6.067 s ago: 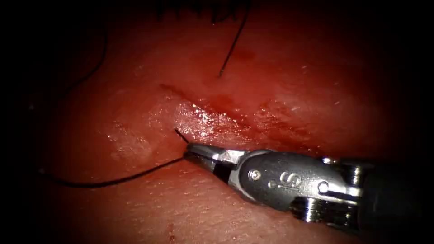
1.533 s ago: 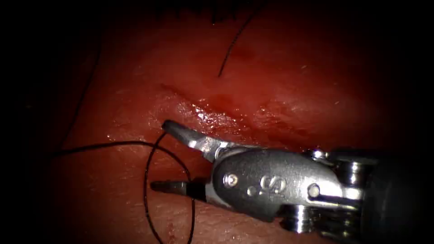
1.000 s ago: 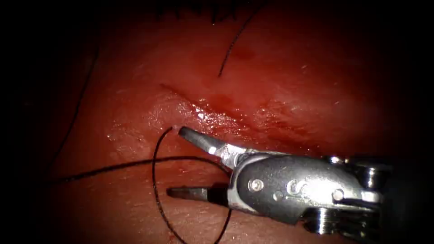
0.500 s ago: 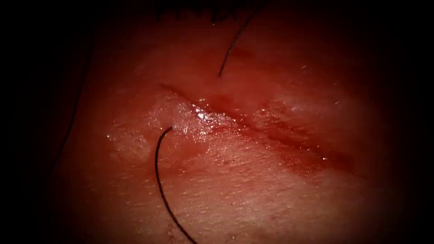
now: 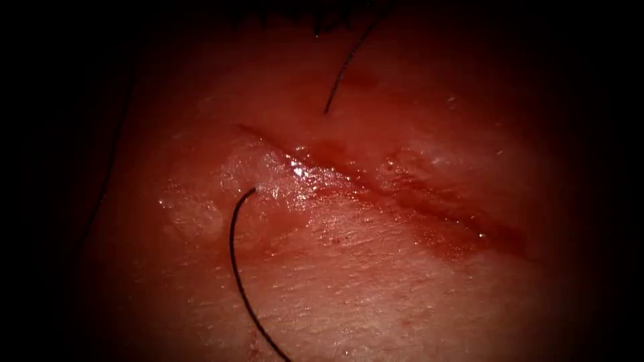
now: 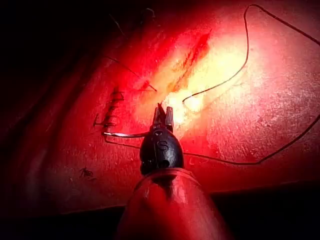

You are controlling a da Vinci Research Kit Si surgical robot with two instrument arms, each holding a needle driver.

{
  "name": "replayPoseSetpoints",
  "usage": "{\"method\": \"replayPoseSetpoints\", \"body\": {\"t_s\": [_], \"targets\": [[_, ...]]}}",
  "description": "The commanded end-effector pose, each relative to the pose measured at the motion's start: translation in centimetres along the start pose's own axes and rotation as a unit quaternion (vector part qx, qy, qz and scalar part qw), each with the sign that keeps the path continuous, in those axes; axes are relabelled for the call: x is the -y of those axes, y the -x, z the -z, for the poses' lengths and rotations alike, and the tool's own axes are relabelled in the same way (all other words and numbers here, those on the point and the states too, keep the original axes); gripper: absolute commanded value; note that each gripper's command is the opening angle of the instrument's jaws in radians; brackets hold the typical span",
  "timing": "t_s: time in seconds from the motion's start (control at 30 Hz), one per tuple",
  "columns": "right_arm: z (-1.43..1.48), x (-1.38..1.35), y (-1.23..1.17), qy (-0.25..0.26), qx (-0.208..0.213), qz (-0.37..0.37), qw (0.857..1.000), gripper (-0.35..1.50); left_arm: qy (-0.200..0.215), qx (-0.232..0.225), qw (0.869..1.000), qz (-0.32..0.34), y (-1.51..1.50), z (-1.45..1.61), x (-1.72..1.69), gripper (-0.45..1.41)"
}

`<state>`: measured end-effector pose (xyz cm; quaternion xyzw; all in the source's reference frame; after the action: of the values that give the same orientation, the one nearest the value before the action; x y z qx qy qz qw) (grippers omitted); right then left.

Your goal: Wound Closure

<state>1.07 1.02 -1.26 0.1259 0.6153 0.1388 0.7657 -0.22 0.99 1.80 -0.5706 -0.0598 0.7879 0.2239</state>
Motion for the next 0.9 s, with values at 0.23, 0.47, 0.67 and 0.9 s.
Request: {"method": "replayPoseSetpoints", "body": {"t_s": [0.23, 0.47, 0.67, 0.9], "targets": [[-0.95, -0.1, 0.36, 0.023, 0.038, 0.046, 0.998, 1.35, 0.006, -0.003, 1.0, 0.001, 0.03, -0.13, -0.05, -0.45], [-1.64, -0.31, 0.84, 0.029, 0.069, 0.079, 0.994, 1.33, 0.006, -0.003, 1.0, 0.001, 0.03, -0.14, -0.06, -0.45], [-2.14, -0.36, 1.29, 0.032, 0.076, 0.099, 0.992, 1.09, 0.006, -0.004, 1.0, 0.0, 0.03, -0.15, -0.06, -0.45], [-2.53, -0.41, 1.65, 0.011, 0.143, 0.121, 0.982, 1.04, 0.007, -0.002, 1.0, 0.0, 0.03, -0.15, -0.07, -0.45]]}}
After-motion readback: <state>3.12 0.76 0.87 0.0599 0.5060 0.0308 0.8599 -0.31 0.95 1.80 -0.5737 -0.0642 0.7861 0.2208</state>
